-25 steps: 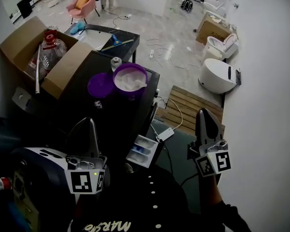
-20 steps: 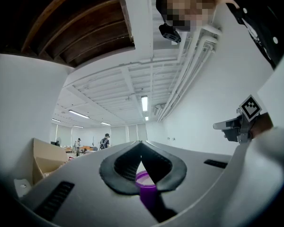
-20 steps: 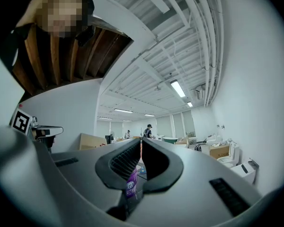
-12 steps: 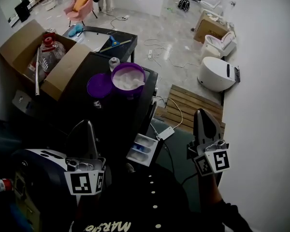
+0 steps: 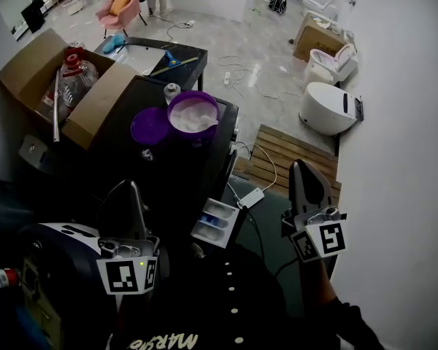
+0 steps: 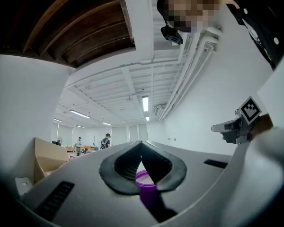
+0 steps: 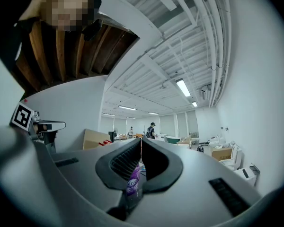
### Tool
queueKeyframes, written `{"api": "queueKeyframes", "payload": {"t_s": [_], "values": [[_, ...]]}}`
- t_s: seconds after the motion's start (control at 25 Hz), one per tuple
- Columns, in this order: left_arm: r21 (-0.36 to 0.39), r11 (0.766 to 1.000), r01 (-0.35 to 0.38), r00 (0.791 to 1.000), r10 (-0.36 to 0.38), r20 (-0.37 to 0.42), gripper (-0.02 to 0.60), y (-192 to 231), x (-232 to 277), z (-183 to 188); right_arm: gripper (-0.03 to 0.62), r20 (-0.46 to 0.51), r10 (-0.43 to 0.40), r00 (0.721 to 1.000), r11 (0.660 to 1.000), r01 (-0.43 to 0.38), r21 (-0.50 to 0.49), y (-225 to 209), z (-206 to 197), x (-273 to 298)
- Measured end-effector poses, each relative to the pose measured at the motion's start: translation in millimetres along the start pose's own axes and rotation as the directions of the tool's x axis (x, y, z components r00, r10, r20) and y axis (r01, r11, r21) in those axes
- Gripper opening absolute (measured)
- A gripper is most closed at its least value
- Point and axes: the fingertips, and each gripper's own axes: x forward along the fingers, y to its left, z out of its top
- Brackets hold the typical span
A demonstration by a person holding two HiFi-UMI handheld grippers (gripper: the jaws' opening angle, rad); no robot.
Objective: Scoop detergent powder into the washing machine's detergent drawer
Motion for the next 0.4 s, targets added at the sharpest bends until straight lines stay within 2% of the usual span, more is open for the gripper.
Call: {"api": "queueKeyframes", "payload": {"t_s": [0.4], "values": [[-0.005, 1.0, 0.001, 1.0, -0.001, -0.003, 0.015, -3.1, -1.6, 0.9, 0.031, -0.035, -0.006, 0.999, 1.0, 0.005, -0.028, -2.1, -6.7, -1.3]]}}
